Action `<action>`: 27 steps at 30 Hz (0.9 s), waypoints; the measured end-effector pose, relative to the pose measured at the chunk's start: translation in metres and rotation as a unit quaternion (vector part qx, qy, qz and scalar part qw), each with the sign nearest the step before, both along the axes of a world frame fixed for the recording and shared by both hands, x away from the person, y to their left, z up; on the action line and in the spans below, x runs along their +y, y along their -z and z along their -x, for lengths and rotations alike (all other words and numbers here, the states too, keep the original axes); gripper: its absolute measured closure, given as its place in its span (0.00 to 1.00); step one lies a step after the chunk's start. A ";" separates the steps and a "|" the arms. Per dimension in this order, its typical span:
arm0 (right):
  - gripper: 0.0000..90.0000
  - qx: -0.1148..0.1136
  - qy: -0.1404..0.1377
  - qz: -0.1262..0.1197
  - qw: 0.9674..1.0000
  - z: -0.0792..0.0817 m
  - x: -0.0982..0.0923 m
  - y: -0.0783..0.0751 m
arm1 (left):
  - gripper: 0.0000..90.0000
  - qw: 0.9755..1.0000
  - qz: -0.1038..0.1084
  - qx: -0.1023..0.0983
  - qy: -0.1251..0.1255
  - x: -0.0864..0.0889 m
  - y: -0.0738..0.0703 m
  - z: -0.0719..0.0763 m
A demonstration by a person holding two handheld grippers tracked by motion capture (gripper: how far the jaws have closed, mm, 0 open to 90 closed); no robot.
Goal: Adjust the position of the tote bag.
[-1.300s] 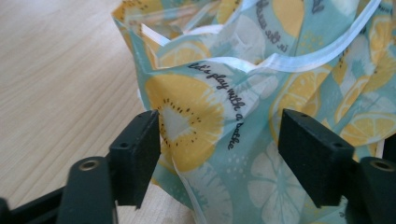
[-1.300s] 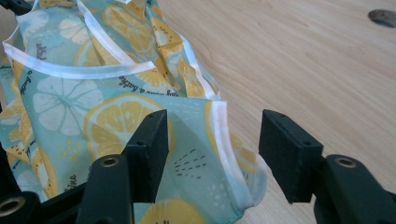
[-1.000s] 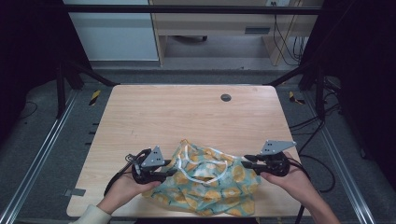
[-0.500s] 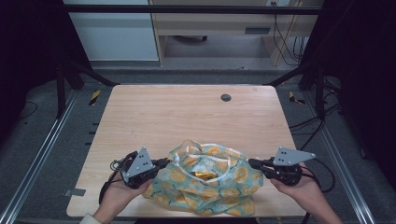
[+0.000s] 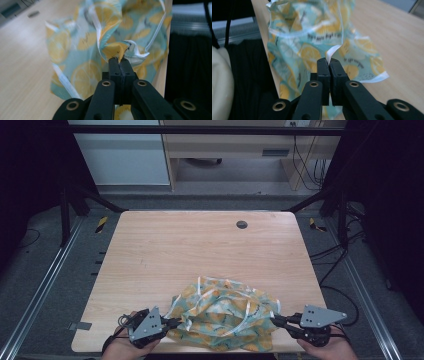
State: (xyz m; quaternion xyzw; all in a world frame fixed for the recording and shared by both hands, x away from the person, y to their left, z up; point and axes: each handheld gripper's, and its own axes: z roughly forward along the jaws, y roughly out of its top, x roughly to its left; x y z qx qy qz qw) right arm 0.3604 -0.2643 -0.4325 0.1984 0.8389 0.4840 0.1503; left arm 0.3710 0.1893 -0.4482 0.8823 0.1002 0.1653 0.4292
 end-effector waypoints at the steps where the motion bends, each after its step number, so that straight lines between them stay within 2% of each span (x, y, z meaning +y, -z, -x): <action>1: 0.99 0.002 -0.003 0.007 1.000 0.000 0.001 0.004 | 1.00 1.000 -0.015 0.004 0.004 -0.002 0.004 -0.001; 2: 1.00 0.006 -0.005 0.010 1.000 0.001 0.001 0.006 | 1.00 0.999 -0.040 0.001 0.003 -0.005 0.010 -0.002; 4: 1.00 0.014 -0.006 0.021 1.000 0.000 0.003 0.012 | 1.00 0.997 -0.071 0.002 0.000 -0.009 0.019 -0.004; 6: 1.00 0.021 -0.005 0.037 0.999 -0.002 0.004 0.017 | 1.00 0.996 -0.086 -0.001 -0.001 -0.011 0.024 -0.005; 12: 1.00 0.040 -0.002 0.070 0.997 -0.008 0.003 0.031 | 1.00 0.995 -0.099 0.001 -0.005 -0.009 0.028 -0.004; 16: 1.00 0.051 -0.002 0.085 0.995 -0.008 0.003 0.037 | 1.00 0.995 -0.091 0.007 -0.030 -0.004 0.028 -0.006; 18: 1.00 0.055 -0.006 0.092 0.994 -0.008 0.003 0.038 | 0.99 0.995 -0.084 0.017 -0.042 -0.001 0.028 -0.008; 20: 0.99 0.059 -0.008 0.094 0.994 -0.008 0.004 0.038 | 0.98 0.996 -0.072 0.022 -0.038 0.001 0.027 -0.007; 22: 0.88 0.061 -0.005 0.082 0.995 -0.009 0.004 0.034 | 0.92 0.997 -0.069 0.024 -0.041 0.001 0.026 -0.006; 27: 0.67 0.053 0.008 0.056 0.997 -0.008 0.002 0.018 | 0.77 0.997 -0.029 0.033 -0.056 0.009 0.015 -0.002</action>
